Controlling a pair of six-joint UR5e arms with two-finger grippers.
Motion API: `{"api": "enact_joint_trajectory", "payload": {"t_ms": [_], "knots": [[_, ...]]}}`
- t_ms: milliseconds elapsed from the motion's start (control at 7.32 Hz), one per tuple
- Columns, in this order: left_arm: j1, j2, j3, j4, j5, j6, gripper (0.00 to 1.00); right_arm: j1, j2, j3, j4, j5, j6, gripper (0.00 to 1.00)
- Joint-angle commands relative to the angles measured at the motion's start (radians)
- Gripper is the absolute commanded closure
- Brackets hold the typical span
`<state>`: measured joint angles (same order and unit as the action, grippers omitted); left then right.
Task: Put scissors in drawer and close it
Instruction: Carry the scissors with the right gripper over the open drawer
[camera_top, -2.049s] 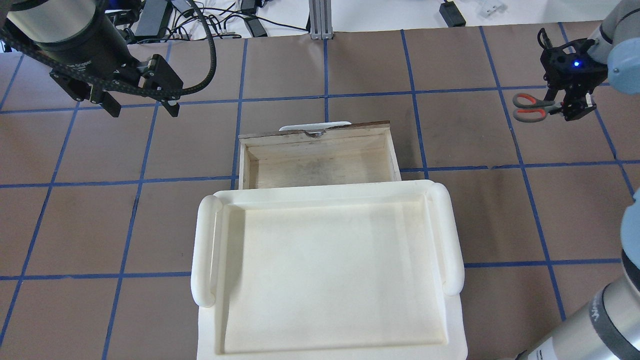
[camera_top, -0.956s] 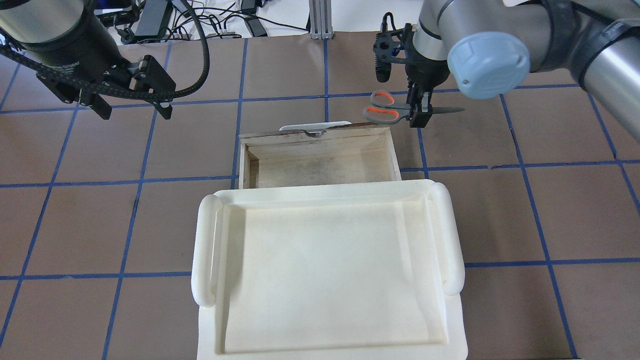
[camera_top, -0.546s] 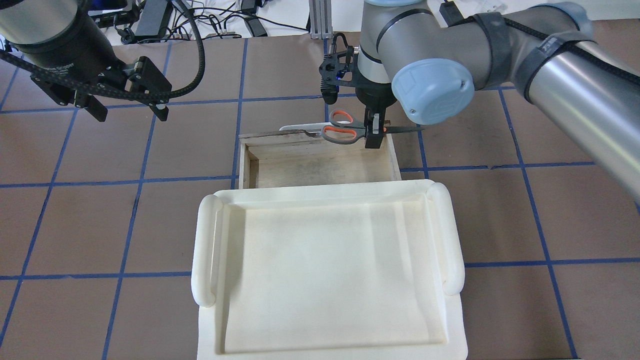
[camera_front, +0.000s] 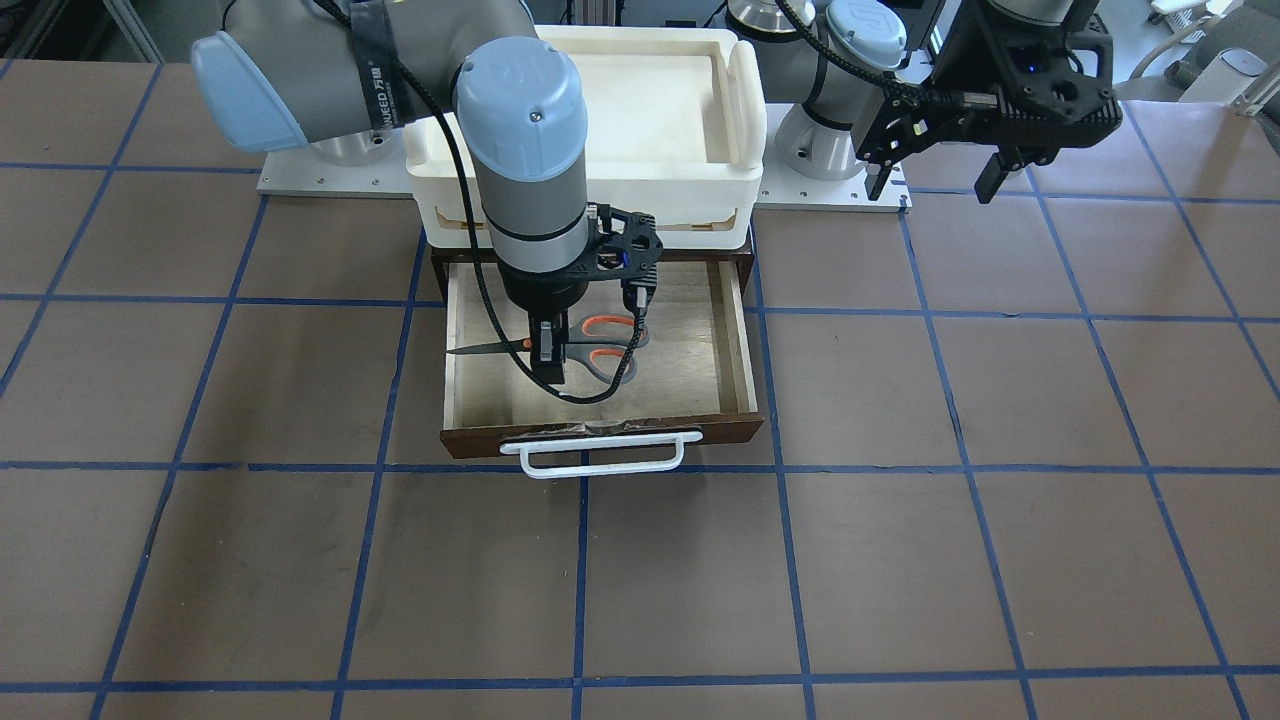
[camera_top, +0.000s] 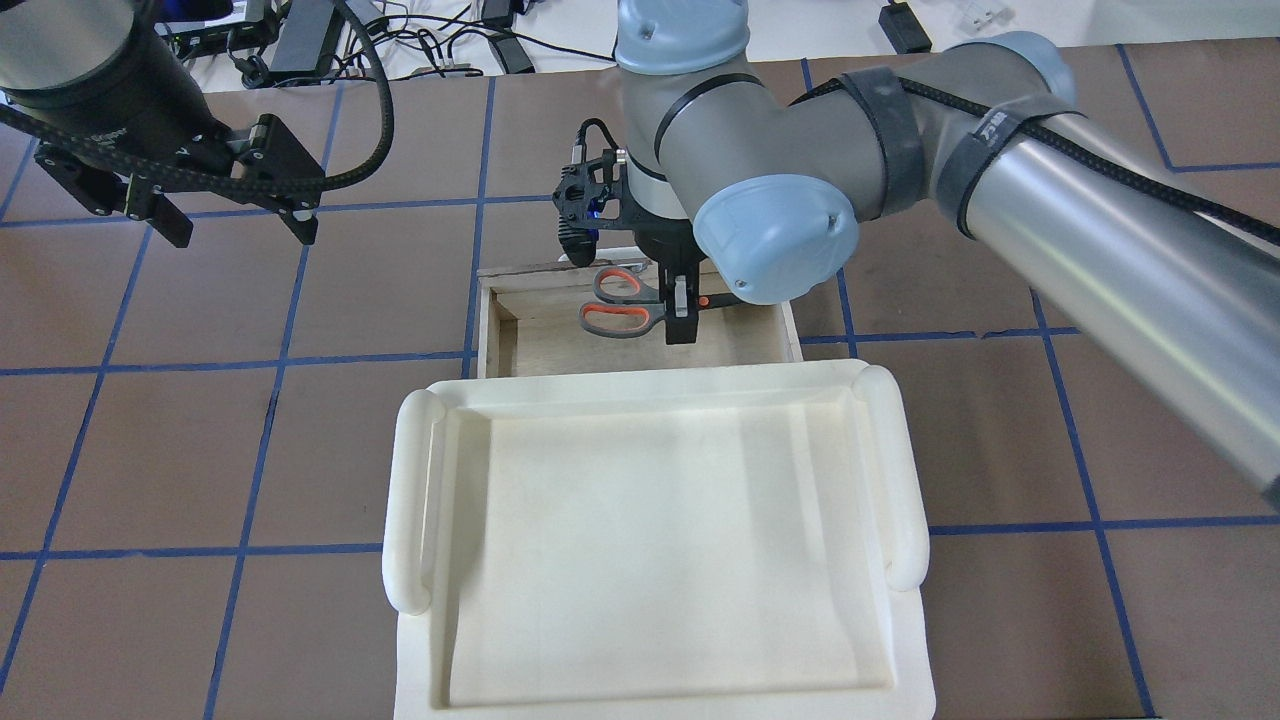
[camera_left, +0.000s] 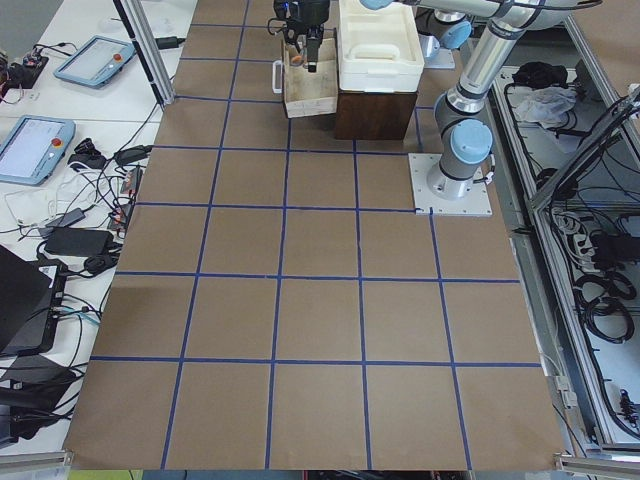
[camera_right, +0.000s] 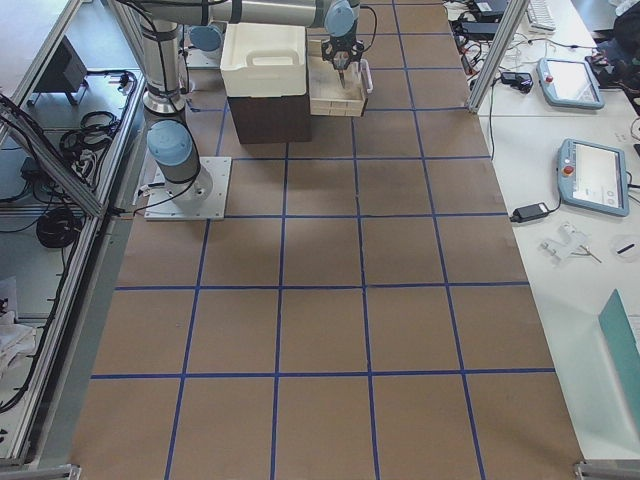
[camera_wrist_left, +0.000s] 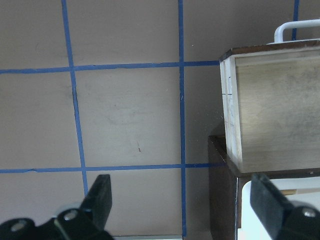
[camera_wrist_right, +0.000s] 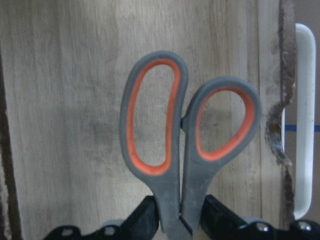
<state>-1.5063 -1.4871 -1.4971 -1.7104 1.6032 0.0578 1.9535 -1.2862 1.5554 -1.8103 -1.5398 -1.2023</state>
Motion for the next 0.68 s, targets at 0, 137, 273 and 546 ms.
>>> {"api": "enact_joint_trajectory", "payload": {"t_ms": [0,137,273,546], "knots": [[-0.002,0.005,-0.002,-0.049,-0.006,-0.023,0.00,0.011,0.034,0.000,-0.006,0.006,0.001,1.00],[0.003,0.005,-0.002,-0.060,-0.005,-0.016,0.00,0.015,0.042,0.002,-0.003,0.006,0.016,1.00],[0.011,0.005,-0.002,-0.058,-0.011,-0.026,0.00,0.015,0.050,0.009,-0.003,0.006,0.020,1.00],[0.011,0.010,-0.002,-0.058,0.003,-0.024,0.00,0.030,0.061,0.009,-0.011,0.004,0.039,0.62]]}}
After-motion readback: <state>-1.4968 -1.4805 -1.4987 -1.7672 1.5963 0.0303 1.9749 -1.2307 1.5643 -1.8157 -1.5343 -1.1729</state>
